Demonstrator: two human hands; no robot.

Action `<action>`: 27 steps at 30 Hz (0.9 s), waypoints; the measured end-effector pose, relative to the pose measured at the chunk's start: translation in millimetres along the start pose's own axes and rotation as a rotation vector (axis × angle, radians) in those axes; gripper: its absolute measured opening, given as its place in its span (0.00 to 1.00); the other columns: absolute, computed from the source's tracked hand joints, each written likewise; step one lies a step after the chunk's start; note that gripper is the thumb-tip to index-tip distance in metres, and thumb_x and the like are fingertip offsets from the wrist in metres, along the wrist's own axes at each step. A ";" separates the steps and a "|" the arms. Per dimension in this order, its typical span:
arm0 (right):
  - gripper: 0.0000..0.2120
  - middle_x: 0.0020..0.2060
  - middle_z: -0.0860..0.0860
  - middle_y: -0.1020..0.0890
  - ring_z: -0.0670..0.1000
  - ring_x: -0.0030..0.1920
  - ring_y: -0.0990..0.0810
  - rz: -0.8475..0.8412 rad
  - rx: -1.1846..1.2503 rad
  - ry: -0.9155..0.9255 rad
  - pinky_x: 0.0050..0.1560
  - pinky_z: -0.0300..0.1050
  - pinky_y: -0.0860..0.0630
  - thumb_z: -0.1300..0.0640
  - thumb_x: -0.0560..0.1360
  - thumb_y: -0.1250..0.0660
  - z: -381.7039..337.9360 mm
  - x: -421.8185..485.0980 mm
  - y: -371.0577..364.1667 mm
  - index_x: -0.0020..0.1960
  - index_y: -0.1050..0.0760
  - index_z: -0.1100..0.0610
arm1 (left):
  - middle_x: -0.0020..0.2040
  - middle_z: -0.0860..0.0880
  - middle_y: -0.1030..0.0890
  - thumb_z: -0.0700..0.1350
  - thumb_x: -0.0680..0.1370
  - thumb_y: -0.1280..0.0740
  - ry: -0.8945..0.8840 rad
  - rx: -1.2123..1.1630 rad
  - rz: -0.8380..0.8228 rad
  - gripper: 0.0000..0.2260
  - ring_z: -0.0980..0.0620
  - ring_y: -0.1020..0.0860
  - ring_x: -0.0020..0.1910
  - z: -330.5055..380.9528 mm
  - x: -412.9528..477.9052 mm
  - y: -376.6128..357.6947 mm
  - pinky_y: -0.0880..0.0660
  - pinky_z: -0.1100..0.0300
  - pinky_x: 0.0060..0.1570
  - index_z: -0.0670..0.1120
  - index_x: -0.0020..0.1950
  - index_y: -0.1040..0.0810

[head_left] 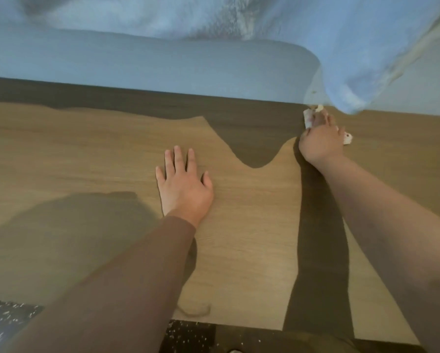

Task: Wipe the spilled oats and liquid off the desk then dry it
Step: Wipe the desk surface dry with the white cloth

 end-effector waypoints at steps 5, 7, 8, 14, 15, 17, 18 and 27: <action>0.30 0.79 0.56 0.47 0.55 0.78 0.49 -0.036 0.076 0.257 0.76 0.58 0.52 0.59 0.78 0.45 -109.8 -8.3 -25.1 0.79 0.50 0.59 | 0.81 0.45 0.55 0.56 0.82 0.51 -0.002 -0.015 0.005 0.28 0.45 0.58 0.79 0.3 -1.5 1.4 0.58 0.45 0.76 0.48 0.81 0.53; 0.28 0.79 0.52 0.46 0.54 0.78 0.48 -0.095 0.050 0.550 0.76 0.55 0.52 0.58 0.79 0.45 -155.1 -42.1 -41.3 0.78 0.45 0.55 | 0.81 0.45 0.54 0.55 0.82 0.51 0.002 -0.024 0.011 0.29 0.46 0.58 0.79 -0.1 -1.4 2.2 0.57 0.45 0.76 0.47 0.80 0.53; 0.26 0.79 0.51 0.45 0.53 0.78 0.49 -0.149 0.047 0.665 0.76 0.53 0.53 0.58 0.80 0.45 -164.6 -60.7 -47.1 0.78 0.43 0.54 | 0.81 0.45 0.54 0.55 0.82 0.50 0.005 -0.027 0.010 0.29 0.46 0.58 0.79 -0.2 -1.4 2.2 0.57 0.45 0.76 0.46 0.80 0.52; 0.26 0.75 0.53 0.35 0.54 0.75 0.37 0.029 -0.010 0.626 0.69 0.60 0.40 0.55 0.76 0.47 -69.8 -45.6 -23.9 0.74 0.35 0.55 | 0.81 0.45 0.55 0.54 0.82 0.50 0.007 -0.035 0.003 0.29 0.45 0.58 0.79 0.5 -1.9 0.7 0.58 0.45 0.76 0.48 0.81 0.53; 0.26 0.77 0.53 0.37 0.55 0.76 0.39 0.032 -0.042 0.518 0.70 0.60 0.42 0.55 0.78 0.48 -52.0 -33.5 -20.8 0.76 0.38 0.55 | 0.81 0.45 0.55 0.54 0.82 0.50 0.004 -0.031 0.003 0.28 0.45 0.58 0.79 1.1 -2.0 0.4 0.58 0.45 0.76 0.48 0.81 0.53; 0.26 0.78 0.53 0.41 0.55 0.78 0.44 -0.005 -0.069 0.375 0.74 0.59 0.48 0.55 0.80 0.47 -43.9 -28.5 -21.8 0.78 0.43 0.55 | 0.81 0.44 0.55 0.53 0.82 0.50 0.000 -0.034 0.000 0.28 0.45 0.58 0.79 1.6 -1.1 0.0 0.58 0.44 0.76 0.49 0.81 0.53; 0.27 0.78 0.54 0.42 0.56 0.78 0.46 -0.008 -0.059 0.352 0.74 0.59 0.49 0.56 0.80 0.46 -52.8 -36.9 -24.0 0.78 0.44 0.55 | 0.81 0.44 0.55 0.53 0.82 0.50 0.003 -0.038 -0.002 0.28 0.45 0.58 0.79 1.2 -0.5 -0.3 0.58 0.44 0.76 0.50 0.81 0.53; 0.28 0.77 0.51 0.38 0.55 0.76 0.41 -0.088 -0.077 0.620 0.70 0.60 0.41 0.51 0.78 0.55 -46.6 -96.1 -35.1 0.78 0.40 0.50 | 0.80 0.44 0.58 0.53 0.82 0.52 -0.011 -0.029 -0.049 0.27 0.44 0.60 0.79 2.1 0.3 -1.2 0.58 0.43 0.76 0.51 0.80 0.55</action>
Point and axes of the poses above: each hand's wrist, its own x-axis towards the middle knuckle, its own y-axis out of the back of the hand, z = x × y, the point moved 5 cm from there along x, towards the middle knuckle
